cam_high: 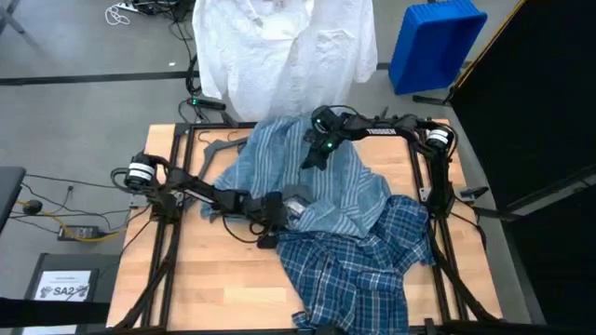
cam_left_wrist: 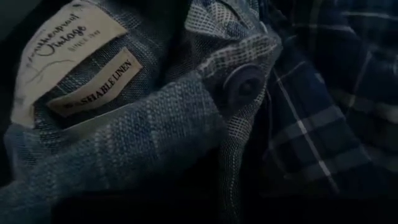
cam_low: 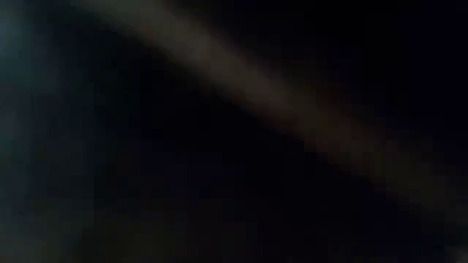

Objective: Hang clothes
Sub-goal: Hang the green shirt on the hanging rack

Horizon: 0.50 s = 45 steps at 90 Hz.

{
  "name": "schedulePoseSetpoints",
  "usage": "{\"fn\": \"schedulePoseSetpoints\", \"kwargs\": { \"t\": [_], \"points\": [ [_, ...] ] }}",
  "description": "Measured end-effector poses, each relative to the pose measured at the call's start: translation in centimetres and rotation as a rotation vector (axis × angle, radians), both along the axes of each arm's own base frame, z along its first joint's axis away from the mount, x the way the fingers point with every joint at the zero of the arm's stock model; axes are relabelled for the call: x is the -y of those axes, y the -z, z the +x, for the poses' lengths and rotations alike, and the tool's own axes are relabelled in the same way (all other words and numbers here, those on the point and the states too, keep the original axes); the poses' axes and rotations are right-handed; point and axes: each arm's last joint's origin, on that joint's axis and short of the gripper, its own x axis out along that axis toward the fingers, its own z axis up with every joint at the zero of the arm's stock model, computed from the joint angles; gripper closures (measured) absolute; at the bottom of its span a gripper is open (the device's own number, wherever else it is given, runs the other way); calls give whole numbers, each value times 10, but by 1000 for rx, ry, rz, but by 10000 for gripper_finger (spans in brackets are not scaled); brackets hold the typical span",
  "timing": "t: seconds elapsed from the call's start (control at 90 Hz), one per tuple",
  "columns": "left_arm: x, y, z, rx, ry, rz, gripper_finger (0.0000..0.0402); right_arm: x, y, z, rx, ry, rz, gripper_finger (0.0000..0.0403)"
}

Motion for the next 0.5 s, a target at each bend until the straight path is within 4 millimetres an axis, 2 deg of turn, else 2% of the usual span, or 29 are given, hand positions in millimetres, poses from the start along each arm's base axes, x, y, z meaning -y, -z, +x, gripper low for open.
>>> {"fn": "schedulePoseSetpoints", "kwargs": {
  "t": [0.267,0.4,0.5],
  "points": [
    [1,0,0,3,0,7,401,3,-8,-4,56,-42,0,403],
    [0,0,0,3,-13,17,396,7,-9,-8,-24,50,-1,403],
    [-1,0,0,-7,-16,1,374,9,-5,-13,-103,101,-25,402]
  ]
}}
